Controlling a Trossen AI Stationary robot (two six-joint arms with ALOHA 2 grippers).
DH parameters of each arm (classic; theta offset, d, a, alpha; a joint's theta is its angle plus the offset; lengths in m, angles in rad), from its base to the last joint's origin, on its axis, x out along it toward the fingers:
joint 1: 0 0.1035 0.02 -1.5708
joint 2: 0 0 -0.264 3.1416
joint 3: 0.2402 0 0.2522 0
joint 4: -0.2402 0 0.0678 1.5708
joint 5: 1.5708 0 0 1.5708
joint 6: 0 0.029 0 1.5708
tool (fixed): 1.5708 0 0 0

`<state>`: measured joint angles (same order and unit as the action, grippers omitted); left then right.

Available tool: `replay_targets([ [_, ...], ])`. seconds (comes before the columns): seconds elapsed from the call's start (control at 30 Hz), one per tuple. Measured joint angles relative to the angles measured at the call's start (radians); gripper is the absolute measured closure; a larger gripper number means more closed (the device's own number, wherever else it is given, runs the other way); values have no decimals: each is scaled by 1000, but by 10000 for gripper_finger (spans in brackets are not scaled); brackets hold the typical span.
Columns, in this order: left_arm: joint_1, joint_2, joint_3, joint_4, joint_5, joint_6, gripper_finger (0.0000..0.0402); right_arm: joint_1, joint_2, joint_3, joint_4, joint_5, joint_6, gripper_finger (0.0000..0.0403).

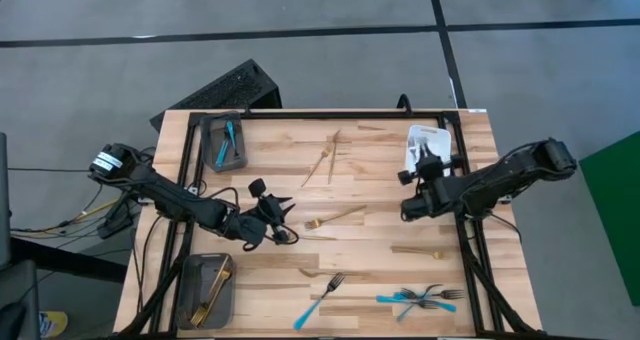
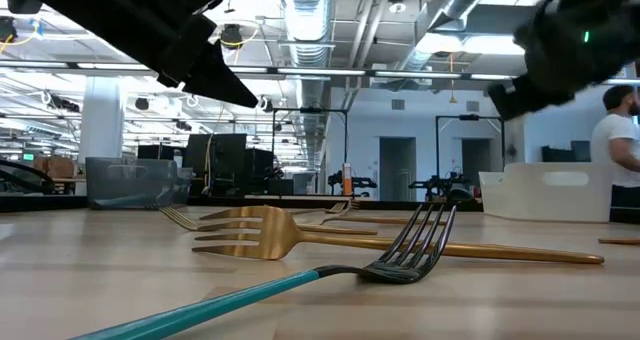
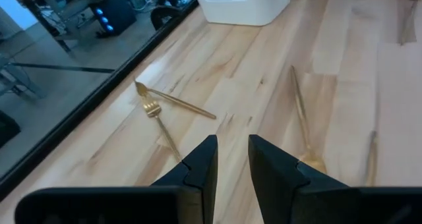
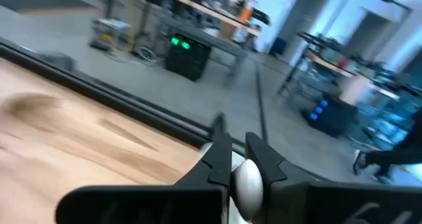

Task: Sort silverware by color (type)
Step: Put the white fork into the white bin, then put the blue fork into the top black bin

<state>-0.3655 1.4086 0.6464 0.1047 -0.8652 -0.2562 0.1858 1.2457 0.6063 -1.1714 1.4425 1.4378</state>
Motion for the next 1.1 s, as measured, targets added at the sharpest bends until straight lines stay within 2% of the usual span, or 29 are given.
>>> replay_targets([
  [0.17, 15, 0, 0, 0, -5, -28, 326, -102, 2, -102, 95, -33, 6, 359],
  [0.33, 17, 0, 0, -1, -4, -52, 326, -141, 2, -139, 219, -107, 8, 330],
  [0.57, 19, 0, 0, 11, 16, -67, 326, -166, -37, -126, 232, -169, -2, 250],
  [0.77, 19, 0, 0, 13, 38, -67, 326, -152, -100, -102, 257, -363, -7, 179],
  [0.9, 19, 0, 0, 20, 39, -67, 326, -90, -141, -88, 389, -453, -142, 166],
  [1.1, 19, 0, 0, 41, 75, -67, 326, 21, -205, -11, 698, -551, -520, 174],
])
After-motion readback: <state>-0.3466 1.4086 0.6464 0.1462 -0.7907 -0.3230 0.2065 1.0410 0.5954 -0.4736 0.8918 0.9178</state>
